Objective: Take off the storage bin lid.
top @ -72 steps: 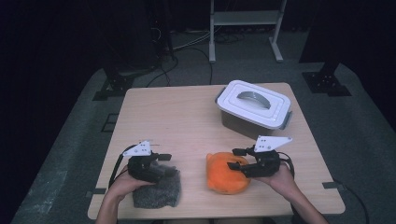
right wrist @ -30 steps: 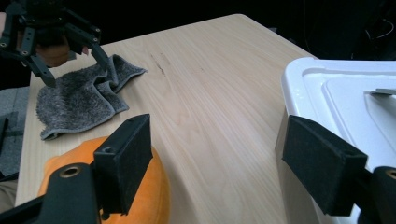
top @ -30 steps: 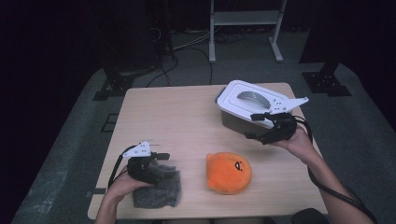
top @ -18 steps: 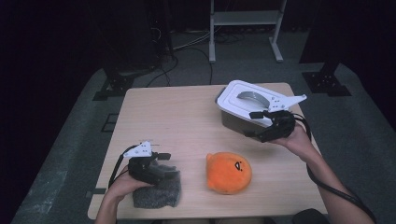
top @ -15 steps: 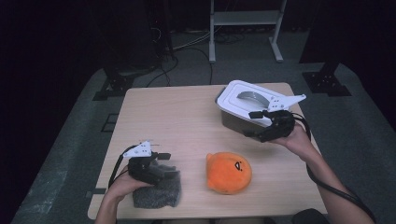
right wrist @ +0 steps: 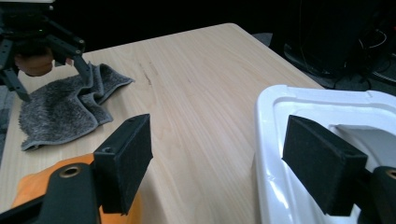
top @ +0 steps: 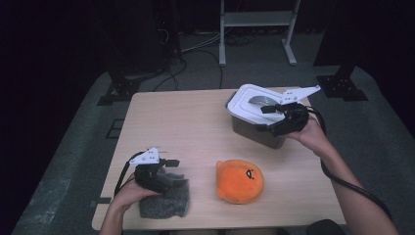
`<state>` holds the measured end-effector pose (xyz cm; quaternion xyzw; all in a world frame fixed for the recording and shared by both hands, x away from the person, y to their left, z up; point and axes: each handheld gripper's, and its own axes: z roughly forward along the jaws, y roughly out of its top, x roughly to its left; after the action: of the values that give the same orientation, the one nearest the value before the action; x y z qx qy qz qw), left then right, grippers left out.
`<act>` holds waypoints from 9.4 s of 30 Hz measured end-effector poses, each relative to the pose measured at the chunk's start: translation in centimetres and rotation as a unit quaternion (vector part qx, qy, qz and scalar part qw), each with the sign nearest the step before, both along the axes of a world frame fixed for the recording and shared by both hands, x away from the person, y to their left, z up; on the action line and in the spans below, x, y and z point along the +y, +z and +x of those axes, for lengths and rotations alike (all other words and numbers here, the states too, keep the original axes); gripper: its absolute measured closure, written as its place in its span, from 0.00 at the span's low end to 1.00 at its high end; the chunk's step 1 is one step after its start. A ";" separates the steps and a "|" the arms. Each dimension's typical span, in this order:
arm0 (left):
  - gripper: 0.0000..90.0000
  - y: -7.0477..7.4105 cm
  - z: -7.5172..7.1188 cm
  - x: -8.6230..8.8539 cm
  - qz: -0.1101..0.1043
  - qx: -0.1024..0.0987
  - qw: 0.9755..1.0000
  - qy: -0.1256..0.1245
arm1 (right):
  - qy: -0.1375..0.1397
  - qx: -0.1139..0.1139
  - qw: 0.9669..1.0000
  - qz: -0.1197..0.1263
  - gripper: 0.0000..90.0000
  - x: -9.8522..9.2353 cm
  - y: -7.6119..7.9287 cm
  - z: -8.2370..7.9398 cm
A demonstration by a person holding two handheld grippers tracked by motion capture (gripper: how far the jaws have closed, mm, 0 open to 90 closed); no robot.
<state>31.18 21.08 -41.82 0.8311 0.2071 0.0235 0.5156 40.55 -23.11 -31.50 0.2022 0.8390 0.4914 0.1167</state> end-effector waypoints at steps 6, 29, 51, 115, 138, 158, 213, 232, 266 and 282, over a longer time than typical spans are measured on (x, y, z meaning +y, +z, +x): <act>0.19 0.0 0.0 0.1 0.001 0.000 1.000 0.001 | -0.006 -0.002 1.000 -0.009 0.25 0.0 0.6 1.1; 0.19 -0.1 0.0 0.0 -0.003 0.002 1.000 0.000 | -0.020 -0.002 0.999 -0.029 0.26 -0.9 1.0 5.0; 0.15 -0.5 -0.1 0.0 0.000 0.011 1.000 0.001 | -0.067 0.016 0.996 -0.057 0.35 -2.2 -1.4 10.2; 0.12 -0.3 -0.2 0.1 -0.003 0.016 1.000 0.002 | 0.141 0.018 0.987 -0.069 0.73 7.7 -2.3 7.6; 0.11 -0.2 -0.3 0.2 -0.008 0.011 1.000 0.000 | 0.108 -0.021 0.994 -0.026 0.73 2.8 2.0 5.1; 0.11 -0.3 -0.5 -0.3 -0.013 0.011 1.000 -0.006 | 0.018 -0.028 0.999 -0.006 0.73 -9.6 1.4 -2.7; 0.11 -0.2 -0.6 -0.2 -0.023 0.010 1.000 -0.011 | -0.060 0.071 0.996 0.000 0.73 -14.6 -14.1 -7.9; 0.11 -0.2 -0.6 -0.1 -0.021 0.010 1.000 -0.010 | -0.051 0.064 0.996 0.025 0.57 -13.5 -12.5 -8.5; 0.11 0.0 -0.7 0.2 -0.022 0.005 1.000 -0.010 | 0.137 0.021 0.989 0.044 0.35 0.0 -5.9 -8.9; 0.11 0.1 -0.7 0.2 -0.022 0.005 1.000 -0.010 | 0.166 0.034 0.985 0.016 0.30 3.7 -6.4 -8.2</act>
<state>30.46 21.31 -41.77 0.8216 0.2016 0.0097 0.5331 32.39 -19.41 -37.91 0.0782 0.8565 0.5101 0.0016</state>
